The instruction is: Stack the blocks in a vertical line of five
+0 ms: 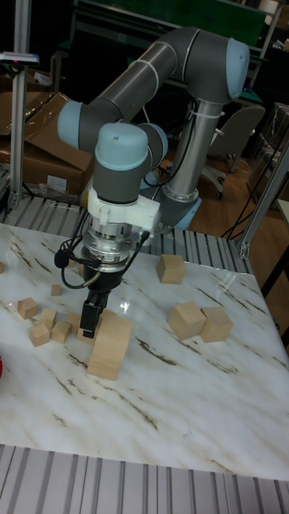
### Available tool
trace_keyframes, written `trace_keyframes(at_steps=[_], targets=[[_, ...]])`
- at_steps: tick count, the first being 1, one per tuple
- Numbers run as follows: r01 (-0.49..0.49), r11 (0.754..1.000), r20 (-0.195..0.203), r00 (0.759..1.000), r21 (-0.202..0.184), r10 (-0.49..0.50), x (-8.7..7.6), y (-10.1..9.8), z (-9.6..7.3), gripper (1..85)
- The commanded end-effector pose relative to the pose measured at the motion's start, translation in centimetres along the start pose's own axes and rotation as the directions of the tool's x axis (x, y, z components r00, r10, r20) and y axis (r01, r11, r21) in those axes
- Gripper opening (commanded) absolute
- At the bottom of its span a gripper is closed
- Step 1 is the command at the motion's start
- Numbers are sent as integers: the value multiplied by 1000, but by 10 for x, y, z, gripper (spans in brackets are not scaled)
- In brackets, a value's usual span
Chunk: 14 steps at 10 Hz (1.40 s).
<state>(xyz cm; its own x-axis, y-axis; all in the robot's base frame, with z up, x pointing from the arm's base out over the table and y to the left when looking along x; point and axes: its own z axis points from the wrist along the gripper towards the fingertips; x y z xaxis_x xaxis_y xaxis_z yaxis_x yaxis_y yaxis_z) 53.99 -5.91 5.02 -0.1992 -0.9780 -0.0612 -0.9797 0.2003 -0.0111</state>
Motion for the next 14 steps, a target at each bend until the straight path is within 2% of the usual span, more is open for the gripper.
trace_keyframes(at_steps=[1, 5, 10, 12, 14], targets=[[-37, 999, 42, 998, -16, 38, -1, 16, 5, 843], [-23, 1000, 25, 999, 4, 23, 6, 15, 9, 807], [-13, 999, 28, 1000, 34, 12, 5, 7, 20, 780], [-52, 998, 39, 998, 27, 51, 3, 10, 20, 593], [-82, 996, 34, 996, 26, 81, 6, 12, 17, 423]])
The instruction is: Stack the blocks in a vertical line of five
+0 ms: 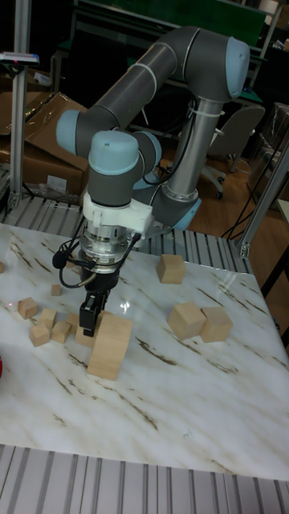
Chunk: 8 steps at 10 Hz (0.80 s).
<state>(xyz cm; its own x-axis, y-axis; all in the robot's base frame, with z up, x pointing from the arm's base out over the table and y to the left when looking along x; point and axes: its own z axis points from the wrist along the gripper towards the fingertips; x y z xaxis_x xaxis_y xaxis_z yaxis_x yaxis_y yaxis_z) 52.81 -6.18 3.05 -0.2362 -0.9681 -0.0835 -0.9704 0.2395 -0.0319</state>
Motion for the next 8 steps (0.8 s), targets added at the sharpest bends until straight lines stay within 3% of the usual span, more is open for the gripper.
trace_keyframes(at_steps=[1, 2, 4, 8], targets=[[-42, 999, -15, 999, 3, 42, 7, 2, -9, 397], [-24, 1000, -32, 999, 15, 24, 10, -2, -15, 393], [-43, 999, 7, 999, 5, 43, 2, 3, -16, 383], [-44, 999, 1, 999, 3, 44, 3, 9, -36, 367]])
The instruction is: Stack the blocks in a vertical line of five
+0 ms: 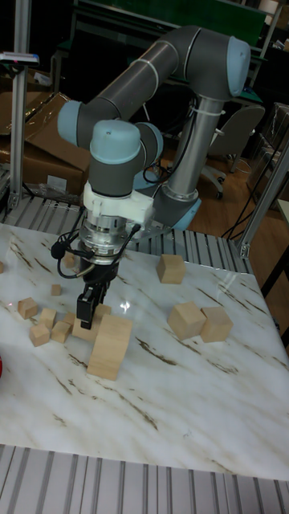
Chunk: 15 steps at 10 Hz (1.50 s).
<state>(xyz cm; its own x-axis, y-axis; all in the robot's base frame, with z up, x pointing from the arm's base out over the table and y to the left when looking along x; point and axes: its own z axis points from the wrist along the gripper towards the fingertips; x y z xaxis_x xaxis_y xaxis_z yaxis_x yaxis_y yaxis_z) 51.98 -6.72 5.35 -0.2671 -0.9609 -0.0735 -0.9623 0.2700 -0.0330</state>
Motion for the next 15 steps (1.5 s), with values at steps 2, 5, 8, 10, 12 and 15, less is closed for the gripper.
trace_keyframes(at_steps=[2, 5, 8, 10, 12, 15], targets=[[-19, 1000, 5, 1000, -3, 19, -1, 7, -24, 353], [-36, 999, 18, 999, -15, 36, -5, 14, -35, 353], [-63, 998, -7, 998, -25, 63, -4, 24, -59, 363], [-75, 997, -5, 997, -21, 75, -7, 26, -68, 363], [-89, 996, -31, 996, -26, 88, -4, 32, -78, 380], [-110, 993, -73, 992, -32, 108, -15, 34, -108, 383]])
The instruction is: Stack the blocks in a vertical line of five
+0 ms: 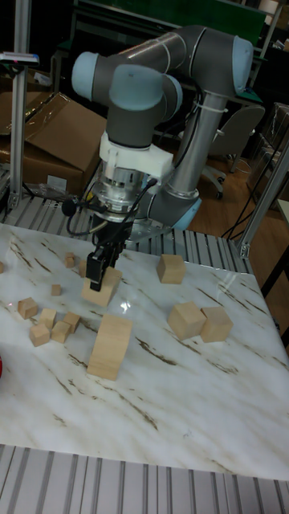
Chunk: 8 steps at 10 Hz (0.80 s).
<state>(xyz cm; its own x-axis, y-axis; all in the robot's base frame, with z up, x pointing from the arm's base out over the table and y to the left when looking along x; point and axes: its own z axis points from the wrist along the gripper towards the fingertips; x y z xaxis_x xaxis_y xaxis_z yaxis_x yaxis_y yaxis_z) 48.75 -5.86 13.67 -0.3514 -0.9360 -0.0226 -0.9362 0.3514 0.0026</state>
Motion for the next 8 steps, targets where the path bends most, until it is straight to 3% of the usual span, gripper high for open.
trace_keyframes(at_steps=[1, 3, 5, 6, 8], targets=[[-35, 999, -23, 999, -13, 34, -14, 8, -33, 383], [-46, 999, -43, 998, -25, 45, -28, 11, -51, 383], [13, 1000, -105, 994, 15, -12, -34, -6, -63, 353], [24, 1000, -83, 996, 11, -23, -47, -12, -63, 347], [61, 998, -83, 995, 13, -60, -54, -34, -51, 343]])
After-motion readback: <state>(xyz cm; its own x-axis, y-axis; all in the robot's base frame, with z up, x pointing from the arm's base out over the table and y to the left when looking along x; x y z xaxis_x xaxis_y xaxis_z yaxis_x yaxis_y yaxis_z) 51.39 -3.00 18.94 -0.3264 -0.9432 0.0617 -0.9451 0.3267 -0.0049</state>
